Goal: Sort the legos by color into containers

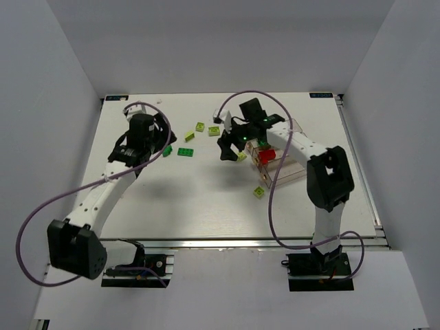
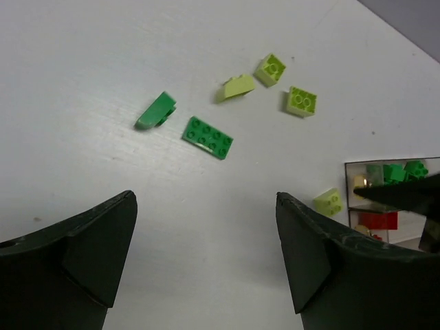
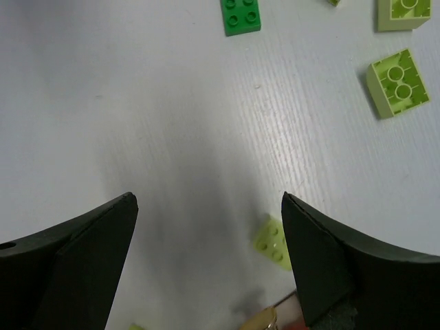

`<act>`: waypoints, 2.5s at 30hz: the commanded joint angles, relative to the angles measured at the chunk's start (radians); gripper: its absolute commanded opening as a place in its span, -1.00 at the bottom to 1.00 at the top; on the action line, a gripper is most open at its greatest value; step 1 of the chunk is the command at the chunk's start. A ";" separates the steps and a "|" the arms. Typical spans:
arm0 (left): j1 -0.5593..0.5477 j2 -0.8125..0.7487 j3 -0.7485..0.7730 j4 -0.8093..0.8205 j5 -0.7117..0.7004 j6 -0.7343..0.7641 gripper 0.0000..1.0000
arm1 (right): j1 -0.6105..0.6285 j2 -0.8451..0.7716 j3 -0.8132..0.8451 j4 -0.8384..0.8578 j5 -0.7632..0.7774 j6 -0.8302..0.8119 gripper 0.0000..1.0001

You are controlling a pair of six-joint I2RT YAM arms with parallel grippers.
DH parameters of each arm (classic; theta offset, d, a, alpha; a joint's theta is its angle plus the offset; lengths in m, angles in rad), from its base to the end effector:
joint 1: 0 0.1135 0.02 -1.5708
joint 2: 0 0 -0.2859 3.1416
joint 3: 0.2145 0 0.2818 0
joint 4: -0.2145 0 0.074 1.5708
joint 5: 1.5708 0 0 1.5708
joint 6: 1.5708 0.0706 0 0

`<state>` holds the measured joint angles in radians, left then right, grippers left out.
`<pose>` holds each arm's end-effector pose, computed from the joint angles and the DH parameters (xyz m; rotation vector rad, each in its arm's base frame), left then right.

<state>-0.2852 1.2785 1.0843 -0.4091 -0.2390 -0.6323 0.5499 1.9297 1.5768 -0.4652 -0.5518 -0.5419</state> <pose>0.3279 -0.0787 0.3121 -0.5078 2.1067 -0.2703 0.3995 0.2883 0.2444 -1.4233 1.8441 0.6591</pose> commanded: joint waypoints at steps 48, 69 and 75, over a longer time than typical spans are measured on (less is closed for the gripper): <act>0.017 -0.392 -0.147 -0.369 -0.157 -0.161 0.84 | 0.216 0.592 0.552 0.048 0.092 0.092 -0.43; 0.015 -0.374 -0.297 -0.214 -0.086 -0.136 0.84 | 0.053 -0.044 0.080 0.053 -0.113 0.016 -1.00; 0.017 -0.338 -0.319 -0.160 -0.062 -0.113 0.85 | -0.134 -0.138 0.000 -0.085 -0.030 -0.238 -1.00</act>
<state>-0.2737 0.9340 0.7712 -0.6193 -0.3218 -0.7670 0.4850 1.8202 1.6043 -0.4541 -0.6487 -0.6193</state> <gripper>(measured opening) 0.920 0.411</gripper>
